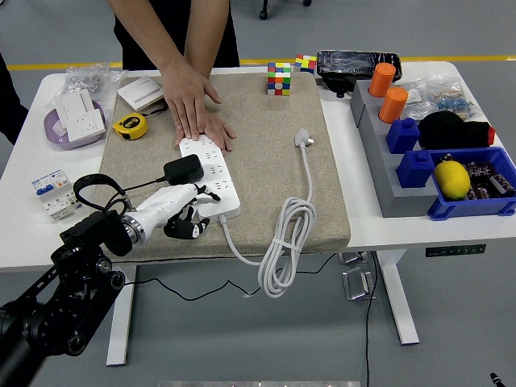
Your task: Pick up the plug,place it near the board,insert it into the board,press the button
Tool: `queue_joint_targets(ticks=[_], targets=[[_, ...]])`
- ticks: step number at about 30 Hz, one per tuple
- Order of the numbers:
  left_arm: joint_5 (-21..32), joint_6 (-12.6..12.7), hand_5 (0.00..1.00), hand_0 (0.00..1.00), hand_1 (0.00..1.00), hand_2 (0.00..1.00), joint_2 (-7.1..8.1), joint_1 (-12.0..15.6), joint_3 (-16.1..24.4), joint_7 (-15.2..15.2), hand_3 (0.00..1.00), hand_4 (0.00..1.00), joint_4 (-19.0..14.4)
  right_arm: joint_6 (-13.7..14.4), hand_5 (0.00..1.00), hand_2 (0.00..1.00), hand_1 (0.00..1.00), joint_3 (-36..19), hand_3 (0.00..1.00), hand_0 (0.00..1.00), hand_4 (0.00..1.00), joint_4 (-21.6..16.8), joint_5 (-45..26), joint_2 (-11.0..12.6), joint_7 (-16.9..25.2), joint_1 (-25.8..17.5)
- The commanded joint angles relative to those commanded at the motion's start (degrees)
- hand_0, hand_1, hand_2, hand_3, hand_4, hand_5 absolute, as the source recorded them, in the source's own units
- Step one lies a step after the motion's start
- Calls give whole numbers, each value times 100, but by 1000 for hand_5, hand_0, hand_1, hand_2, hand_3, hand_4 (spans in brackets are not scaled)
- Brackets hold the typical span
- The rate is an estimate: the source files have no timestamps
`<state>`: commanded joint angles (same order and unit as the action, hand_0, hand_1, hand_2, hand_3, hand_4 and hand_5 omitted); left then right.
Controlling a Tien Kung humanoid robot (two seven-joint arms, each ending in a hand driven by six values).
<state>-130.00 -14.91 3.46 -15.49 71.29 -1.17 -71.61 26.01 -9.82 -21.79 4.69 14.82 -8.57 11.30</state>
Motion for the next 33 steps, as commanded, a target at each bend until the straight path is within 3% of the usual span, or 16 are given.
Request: queue_joint_targets(ticks=[6,22,33], targets=[[0,-14,2,190,3,139,-12,-21,-11,12,765,574,-96,-1,998,744,747,13,770,811,998,3,-17,0,1,-10],[0,27,2,188,2,139,-11,-90,36,-46,763,575,244,-1,998,744,747,3,770,811,998,2,-22,5,11,0],[0,-10,2,188,2,138,26,-47,9,-32,722,577,126,0,998,745,747,20,771,810,998,0,-21,3,9,-17]])
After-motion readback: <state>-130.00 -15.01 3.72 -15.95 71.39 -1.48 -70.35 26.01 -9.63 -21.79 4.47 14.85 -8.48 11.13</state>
